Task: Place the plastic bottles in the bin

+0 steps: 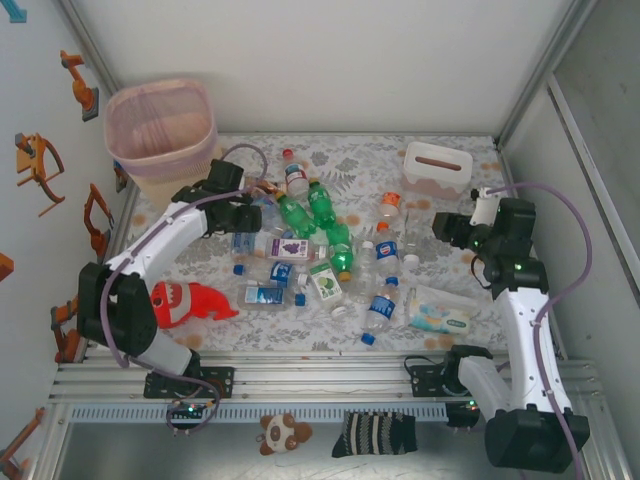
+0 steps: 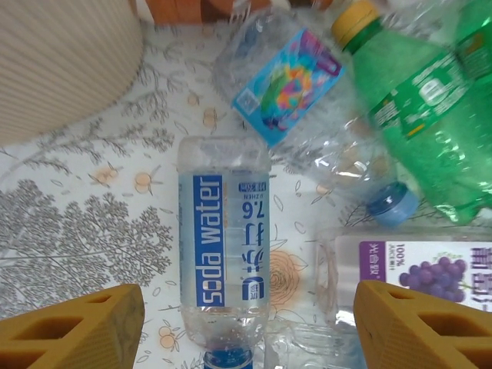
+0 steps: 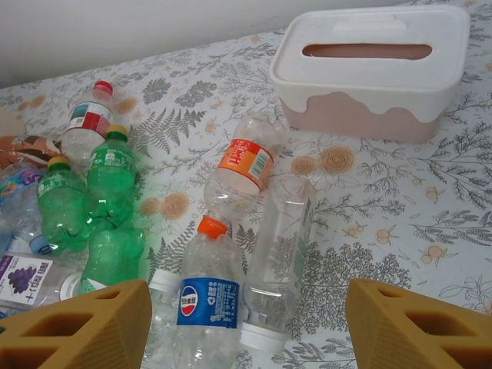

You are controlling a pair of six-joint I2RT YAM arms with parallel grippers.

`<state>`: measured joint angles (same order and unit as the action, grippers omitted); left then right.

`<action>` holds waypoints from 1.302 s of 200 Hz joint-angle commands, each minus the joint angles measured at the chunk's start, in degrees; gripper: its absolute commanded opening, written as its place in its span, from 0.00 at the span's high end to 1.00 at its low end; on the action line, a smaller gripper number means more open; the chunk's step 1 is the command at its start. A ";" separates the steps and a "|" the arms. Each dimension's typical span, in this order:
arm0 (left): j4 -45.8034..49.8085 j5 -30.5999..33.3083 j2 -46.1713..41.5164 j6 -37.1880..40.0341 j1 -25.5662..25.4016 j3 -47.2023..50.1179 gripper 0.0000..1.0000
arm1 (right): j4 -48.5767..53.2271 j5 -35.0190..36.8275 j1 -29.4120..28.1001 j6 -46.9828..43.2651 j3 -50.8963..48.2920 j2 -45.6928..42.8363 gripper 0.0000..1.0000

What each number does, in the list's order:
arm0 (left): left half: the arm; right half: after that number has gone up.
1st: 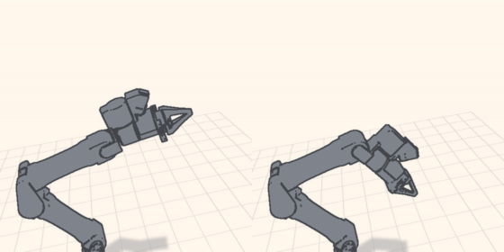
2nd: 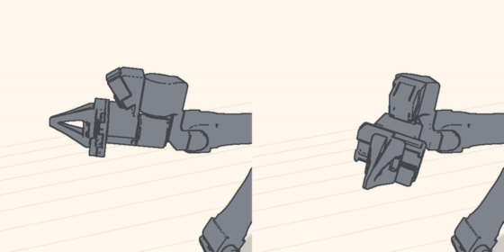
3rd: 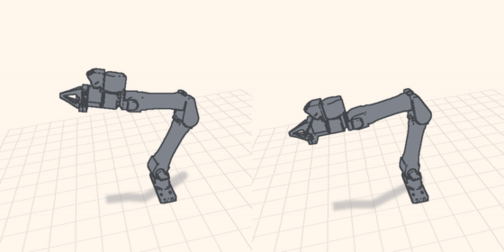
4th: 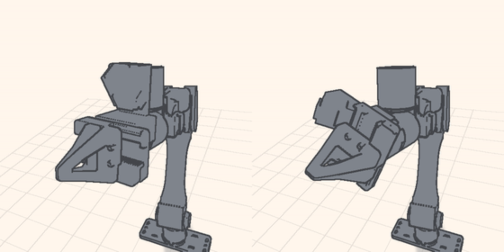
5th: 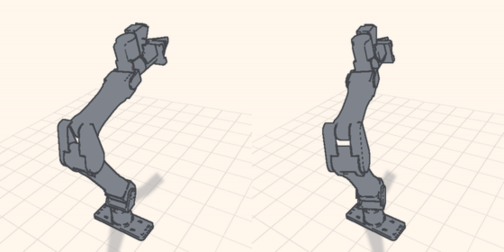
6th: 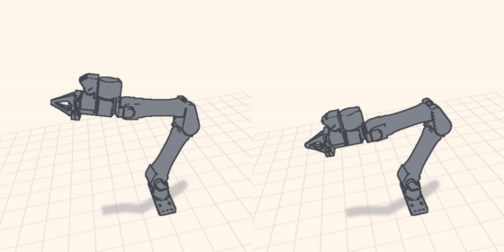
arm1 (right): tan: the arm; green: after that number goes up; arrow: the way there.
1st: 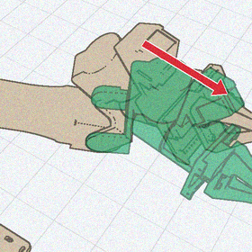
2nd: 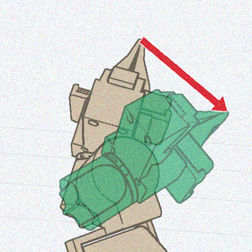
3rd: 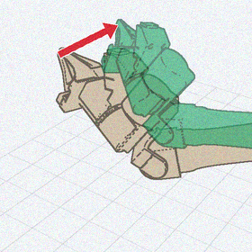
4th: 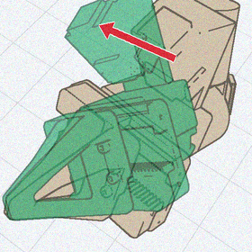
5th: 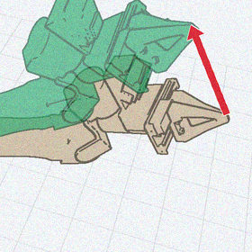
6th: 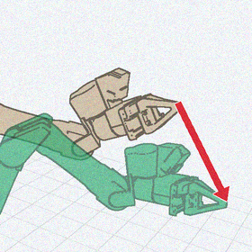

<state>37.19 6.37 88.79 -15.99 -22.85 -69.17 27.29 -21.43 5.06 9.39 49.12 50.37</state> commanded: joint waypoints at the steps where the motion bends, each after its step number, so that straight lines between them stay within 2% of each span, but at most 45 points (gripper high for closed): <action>1: -2.69 -0.73 2.13 -1.59 0.09 1.65 0.30 | -0.25 -0.54 -0.33 -0.62 0.86 0.05 0.33; 115: -8.16 -2.28 9.79 -0.27 2.28 6.85 0.36 | 0.51 0.78 -0.32 -0.94 0.78 -0.76 0.33; 145: -8.99 -2.77 10.07 -0.45 2.49 7.54 0.45 | 1.65 0.67 -0.35 -1.03 1.90 -0.39 0.33; 177: -8.74 -2.16 8.70 -0.89 2.46 8.01 0.50 | 2.34 0.30 -0.40 -1.19 2.39 -0.88 0.33; 260: -2.35 0.48 -0.59 -0.91 1.77 3.90 0.51 | 0.58 -2.51 -0.57 -0.07 2.01 -0.35 0.34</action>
<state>31.38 5.63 92.71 -16.36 -20.60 -62.57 28.93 -21.96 5.06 9.08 49.52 50.13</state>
